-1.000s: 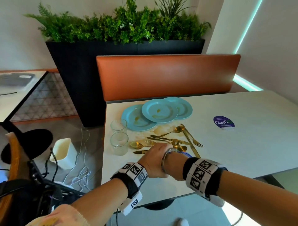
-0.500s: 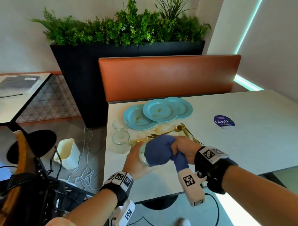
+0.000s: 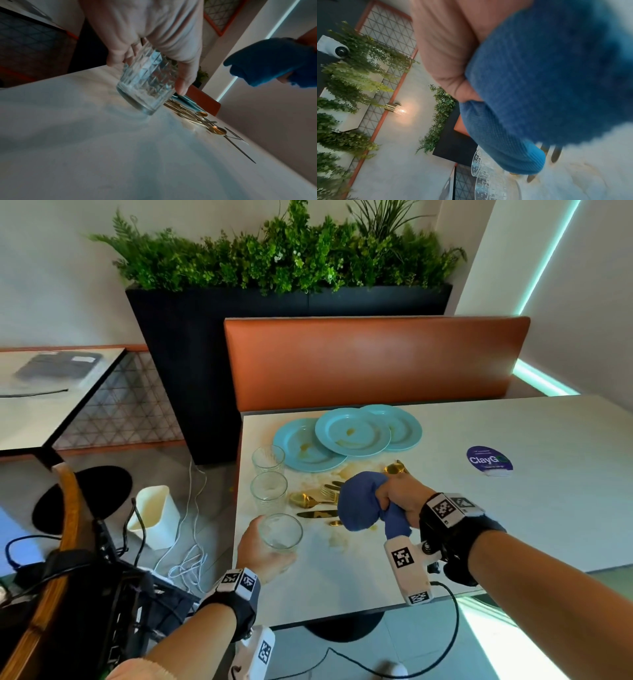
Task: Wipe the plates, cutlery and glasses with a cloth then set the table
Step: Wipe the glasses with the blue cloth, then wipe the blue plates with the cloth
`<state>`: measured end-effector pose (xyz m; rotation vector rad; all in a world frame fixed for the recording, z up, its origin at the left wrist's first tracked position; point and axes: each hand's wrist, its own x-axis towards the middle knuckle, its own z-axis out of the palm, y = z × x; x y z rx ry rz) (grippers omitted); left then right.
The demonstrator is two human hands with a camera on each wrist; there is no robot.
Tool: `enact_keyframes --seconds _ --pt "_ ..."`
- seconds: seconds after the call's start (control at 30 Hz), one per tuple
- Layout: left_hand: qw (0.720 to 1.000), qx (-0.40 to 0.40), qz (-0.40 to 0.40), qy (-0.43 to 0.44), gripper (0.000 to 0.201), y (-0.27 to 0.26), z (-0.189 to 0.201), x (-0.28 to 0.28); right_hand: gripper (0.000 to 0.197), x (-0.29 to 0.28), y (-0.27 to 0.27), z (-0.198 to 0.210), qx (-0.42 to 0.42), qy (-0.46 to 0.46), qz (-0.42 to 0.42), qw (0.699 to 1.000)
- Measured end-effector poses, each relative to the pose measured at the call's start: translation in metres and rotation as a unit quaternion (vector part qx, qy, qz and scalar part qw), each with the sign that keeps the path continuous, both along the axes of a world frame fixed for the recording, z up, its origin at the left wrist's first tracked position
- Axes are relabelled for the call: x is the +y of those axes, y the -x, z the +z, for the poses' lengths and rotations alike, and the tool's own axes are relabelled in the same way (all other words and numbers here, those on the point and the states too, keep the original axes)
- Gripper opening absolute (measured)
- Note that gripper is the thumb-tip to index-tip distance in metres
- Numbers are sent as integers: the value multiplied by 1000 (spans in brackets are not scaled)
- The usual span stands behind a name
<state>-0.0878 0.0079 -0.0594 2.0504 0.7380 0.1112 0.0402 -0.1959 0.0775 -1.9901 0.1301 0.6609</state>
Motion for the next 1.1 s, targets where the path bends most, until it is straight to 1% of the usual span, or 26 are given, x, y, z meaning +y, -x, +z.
enact_keyframes --seconds 0.07,0.23,0.3,0.33,0.4,0.43,0.47,0.53,0.6,0.63,0.7,0.77,0.8,0.87,0.93,0.97,1.03,1.07,1.1 --pt "999 21 16 24 95 1 -1 4 33 0 -3 -3 -2 2 4 1000" --pt "998 34 32 34 98 -6 -1 9 32 -2 -12 -10 3 7 0 1000" --pt "999 44 25 20 110 -10 -1 10 33 -4 -17 -13 6 5 -2 1000" --pt "998 57 22 -4 118 -12 1 9 34 -5 -21 -14 10 3 -3 1000" --pt "990 94 21 -102 131 -13 11 4 33 -8 -29 -16 12 5 -10 1000" --pt "983 104 10 -149 133 -13 18 0 31 -10 -33 -18 13 3 -17 1000" --pt "976 100 -18 -190 132 -14 26 -5 27 -12 -37 -19 19 -3 -24 1000" --pt "961 68 -102 -248 122 -23 46 -16 18 -16 -48 -21 32 -17 -40 999" --pt "948 28 -169 -268 110 -45 68 -29 10 -20 -61 -21 39 -16 -58 997" --pt "949 5 -183 -256 104 -59 78 -37 8 -22 -68 -20 40 -12 -67 997" --pt "959 -39 -186 -212 90 -95 91 -52 23 -30 -86 -21 35 21 -77 996" --pt "973 -51 -159 -156 77 -135 98 -65 39 -40 -105 -20 27 65 -82 994" --pt "982 -41 -138 -120 72 -155 97 -69 43 -46 -115 -20 26 76 -85 993" --pt "995 17 -89 -29 67 -196 91 -72 46 -61 -138 -18 27 88 -97 991" --pt "995 76 -44 39 60 -231 86 -71 47 -77 -163 -15 25 103 -103 989" --pt "993 93 -29 68 54 -247 83 -70 48 -85 -176 -14 22 109 -101 989" --pt "990 104 10 91 37 -277 77 -66 49 -97 -203 -12 20 119 -94 988" --pt "989 115 32 87 27 -289 76 -62 49 -103 -216 -11 22 126 -88 988" --pt "988 118 51 83 23 -302 71 -57 48 -109 -230 -12 24 130 -80 988"
